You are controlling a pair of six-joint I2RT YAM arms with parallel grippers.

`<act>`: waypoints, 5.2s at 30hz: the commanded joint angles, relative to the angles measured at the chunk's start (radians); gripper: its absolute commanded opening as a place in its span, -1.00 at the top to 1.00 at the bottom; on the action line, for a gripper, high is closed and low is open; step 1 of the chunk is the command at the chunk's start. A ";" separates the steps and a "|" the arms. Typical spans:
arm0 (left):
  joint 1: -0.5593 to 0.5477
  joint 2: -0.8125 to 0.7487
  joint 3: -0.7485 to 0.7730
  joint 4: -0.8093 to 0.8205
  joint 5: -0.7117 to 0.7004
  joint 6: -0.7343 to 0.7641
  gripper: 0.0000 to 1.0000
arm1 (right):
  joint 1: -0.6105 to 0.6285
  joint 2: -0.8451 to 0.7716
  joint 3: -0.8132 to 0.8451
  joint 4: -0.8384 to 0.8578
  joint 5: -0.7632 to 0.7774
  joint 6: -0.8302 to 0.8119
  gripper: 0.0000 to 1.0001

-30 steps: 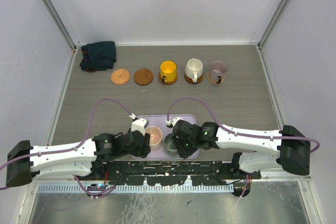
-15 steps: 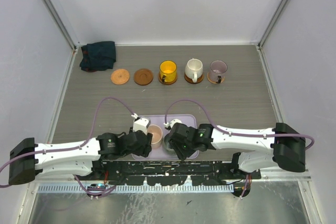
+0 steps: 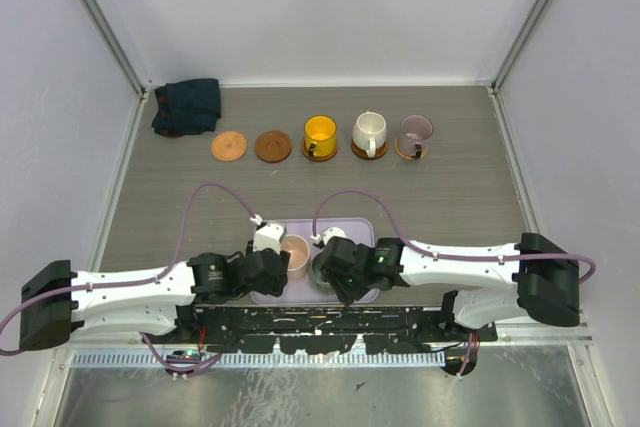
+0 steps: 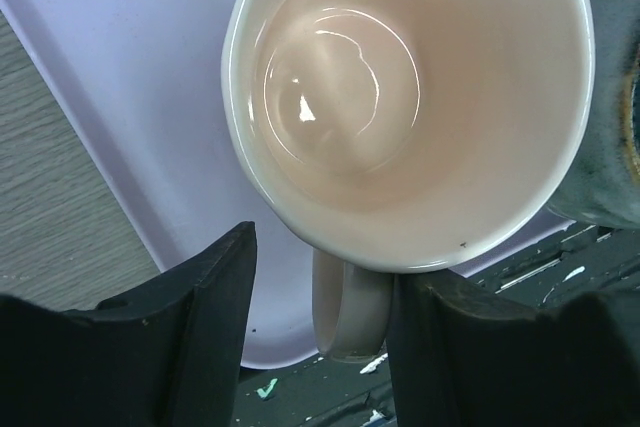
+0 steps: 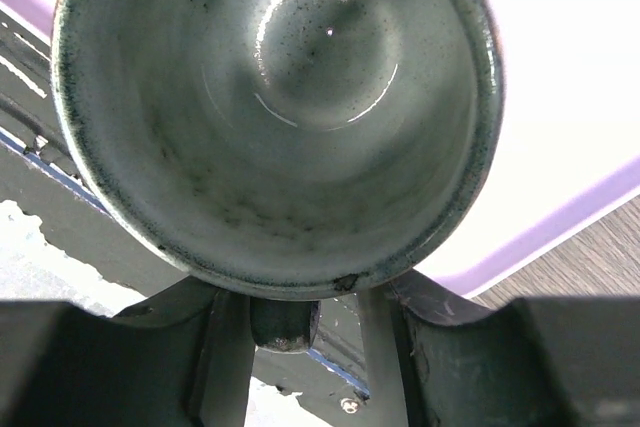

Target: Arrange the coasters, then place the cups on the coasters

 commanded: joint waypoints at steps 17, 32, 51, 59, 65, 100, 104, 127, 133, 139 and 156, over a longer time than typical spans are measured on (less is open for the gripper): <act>-0.002 0.097 0.046 0.135 -0.016 0.050 0.54 | 0.014 0.027 0.024 0.031 0.074 0.031 0.68; -0.004 0.039 0.099 0.091 -0.101 0.073 0.65 | 0.060 -0.002 0.066 -0.014 0.294 0.081 0.99; -0.012 -0.060 0.146 0.021 -0.297 0.096 0.65 | 0.080 0.030 0.154 -0.025 0.547 0.189 0.99; -0.012 -0.083 0.152 -0.025 -0.349 0.069 0.63 | 0.080 -0.081 0.122 0.037 0.630 0.179 0.99; 0.027 -0.103 0.182 -0.070 -0.395 0.076 0.59 | 0.080 -0.007 0.212 0.075 0.699 0.099 0.99; 0.701 -0.080 0.252 0.170 -0.032 0.401 0.59 | -0.296 0.416 0.686 0.367 0.402 -0.280 0.99; 0.701 -0.172 0.212 0.232 0.026 0.375 0.59 | -0.299 0.447 0.717 0.364 0.405 -0.288 0.98; 0.562 -0.329 -0.136 0.589 0.269 0.301 0.70 | -0.405 0.658 1.047 0.295 0.347 -0.392 0.98; 0.454 -0.339 -0.175 0.533 0.251 0.259 0.63 | -0.413 0.715 1.099 0.278 0.329 -0.397 0.99; 0.321 -0.503 -0.212 0.301 0.185 0.210 0.48 | -0.421 0.800 1.206 0.232 0.297 -0.410 0.99; 0.295 -0.705 -0.196 0.000 0.109 0.121 0.02 | -0.471 1.033 1.462 0.129 0.189 -0.399 0.99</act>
